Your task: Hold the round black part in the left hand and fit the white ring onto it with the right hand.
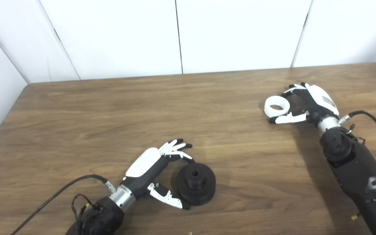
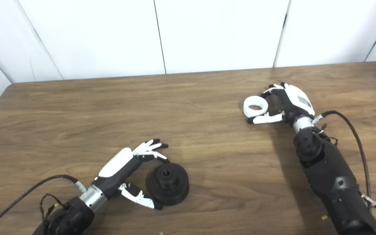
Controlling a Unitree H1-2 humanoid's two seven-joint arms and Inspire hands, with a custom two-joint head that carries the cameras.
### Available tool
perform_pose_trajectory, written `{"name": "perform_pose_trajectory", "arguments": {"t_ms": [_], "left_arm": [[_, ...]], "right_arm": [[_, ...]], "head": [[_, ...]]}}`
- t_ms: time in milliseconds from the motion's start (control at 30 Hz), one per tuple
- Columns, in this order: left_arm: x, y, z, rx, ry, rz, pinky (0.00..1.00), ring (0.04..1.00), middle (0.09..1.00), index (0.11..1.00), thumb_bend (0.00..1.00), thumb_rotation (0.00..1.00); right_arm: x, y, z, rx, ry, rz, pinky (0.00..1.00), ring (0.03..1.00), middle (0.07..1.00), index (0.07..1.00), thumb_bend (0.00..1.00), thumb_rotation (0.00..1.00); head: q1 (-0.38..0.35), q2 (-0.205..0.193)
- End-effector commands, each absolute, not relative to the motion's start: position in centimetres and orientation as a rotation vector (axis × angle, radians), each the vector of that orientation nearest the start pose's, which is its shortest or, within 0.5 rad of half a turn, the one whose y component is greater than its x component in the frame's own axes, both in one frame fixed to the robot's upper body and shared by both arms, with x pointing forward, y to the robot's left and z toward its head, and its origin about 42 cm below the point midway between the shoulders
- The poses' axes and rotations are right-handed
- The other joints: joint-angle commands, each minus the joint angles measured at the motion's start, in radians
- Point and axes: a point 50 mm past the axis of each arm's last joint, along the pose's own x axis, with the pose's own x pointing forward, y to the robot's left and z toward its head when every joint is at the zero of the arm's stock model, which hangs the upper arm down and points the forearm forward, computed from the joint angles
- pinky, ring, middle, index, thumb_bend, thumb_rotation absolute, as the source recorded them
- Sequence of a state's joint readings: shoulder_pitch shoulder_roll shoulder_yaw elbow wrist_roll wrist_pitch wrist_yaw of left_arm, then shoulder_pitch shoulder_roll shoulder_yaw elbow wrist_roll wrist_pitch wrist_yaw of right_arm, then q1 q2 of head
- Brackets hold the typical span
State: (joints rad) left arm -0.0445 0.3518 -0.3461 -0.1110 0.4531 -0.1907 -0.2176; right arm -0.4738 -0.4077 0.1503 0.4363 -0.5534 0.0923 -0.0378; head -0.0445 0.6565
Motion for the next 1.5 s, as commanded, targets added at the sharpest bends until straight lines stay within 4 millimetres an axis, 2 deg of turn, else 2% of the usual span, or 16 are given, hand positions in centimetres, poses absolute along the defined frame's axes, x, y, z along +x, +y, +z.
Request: {"name": "perform_pose_trajectory", "arguments": {"t_ms": [0, 333, 600, 633, 733, 1333, 1467], "left_arm": [[26.7, 20.8, 11.7, 0.842, -0.253, -0.676, 1.0, 0.997, 0.926, 0.63, 0.95, 0.19], [26.5, 20.7, 11.6, 0.839, -0.25, -0.677, 1.0, 0.995, 0.925, 0.631, 0.96, 0.2], [26.3, 20.6, 11.6, 0.835, -0.24, -0.681, 1.0, 0.996, 0.925, 0.633, 0.96, 0.19], [26.3, 20.6, 11.7, 0.835, -0.238, -0.682, 1.0, 0.998, 0.927, 0.634, 0.95, 0.18], [26.2, 20.5, 11.6, 0.834, -0.238, -0.685, 1.0, 0.997, 0.926, 0.632, 0.95, 0.18], [26.2, 20.5, 11.1, 0.822, -0.232, -0.688, 1.0, 0.999, 0.929, 0.634, 0.95, 0.18], [26.1, 20.4, 11.2, 0.829, -0.233, -0.688, 1.0, 0.998, 0.927, 0.633, 0.95, 0.18]], "right_arm": [[44.7, -31.9, 18.5, -1.019, -0.06, -0.046, 0.98, 1.0, 0.898, 0.639, 0.88, 0.35], [44.7, -31.3, 18.3, -0.998, -0.071, -0.035, 0.96, 0.997, 0.887, 0.591, 0.82, 0.27], [44.6, -31.0, 18.2, -0.99, -0.063, -0.034, 0.97, 1.0, 0.889, 0.574, 0.78, 0.27], [44.6, -31.0, 18.1, -0.989, -0.063, -0.034, 0.97, 1.0, 0.889, 0.525, 0.63, 0.2], [44.5, -31.0, 18.1, -0.987, -0.062, -0.033, 0.97, 1.0, 0.891, 0.495, 0.53, 0.16], [44.3, -31.5, 18.1, -0.979, -0.061, -0.042, 0.92, 0.989, 0.876, 0.49, 0.52, 0.16], [43.7, -31.2, 18.7, -0.978, -0.073, -0.031, 0.92, 0.988, 0.875, 0.49, 0.52, 0.16]], "head": [[0.0, 0.0], [0.002, 0.002], [0.001, 0.005], [0.001, 0.005], [0.001, 0.006], [0.004, 0.005], [0.003, 0.005]]}}
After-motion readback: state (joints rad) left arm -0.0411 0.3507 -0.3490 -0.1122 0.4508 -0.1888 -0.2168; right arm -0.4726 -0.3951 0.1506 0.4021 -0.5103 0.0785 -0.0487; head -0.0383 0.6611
